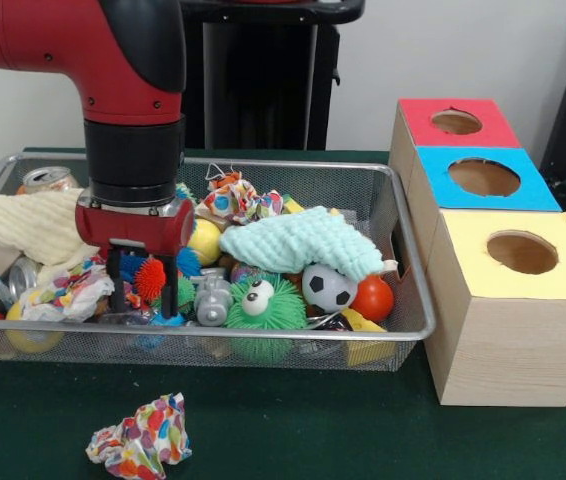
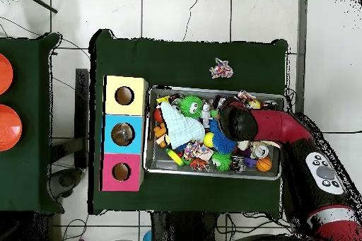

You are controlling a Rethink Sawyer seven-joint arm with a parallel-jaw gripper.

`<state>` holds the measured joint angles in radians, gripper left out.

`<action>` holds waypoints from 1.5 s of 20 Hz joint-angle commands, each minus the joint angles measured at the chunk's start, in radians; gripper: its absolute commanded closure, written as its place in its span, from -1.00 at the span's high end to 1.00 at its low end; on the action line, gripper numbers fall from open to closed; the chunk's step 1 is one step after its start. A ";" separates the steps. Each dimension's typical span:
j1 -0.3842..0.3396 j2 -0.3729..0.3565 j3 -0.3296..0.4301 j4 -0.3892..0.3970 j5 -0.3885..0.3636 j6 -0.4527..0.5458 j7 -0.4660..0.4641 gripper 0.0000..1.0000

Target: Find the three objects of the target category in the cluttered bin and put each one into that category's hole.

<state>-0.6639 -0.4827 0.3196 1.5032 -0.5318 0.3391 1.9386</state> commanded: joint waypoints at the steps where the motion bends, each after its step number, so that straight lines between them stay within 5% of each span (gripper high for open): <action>1: 0.006 0.041 0.057 -0.021 -0.039 0.049 -0.086 1.00; 23: 0.014 0.059 0.096 -0.047 -0.147 0.063 -0.209 1.00; 30: -0.051 0.075 0.205 -0.049 -0.207 0.116 -0.371 1.00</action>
<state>-0.6783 -0.4559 0.3887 1.5017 -0.6551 0.3418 1.9357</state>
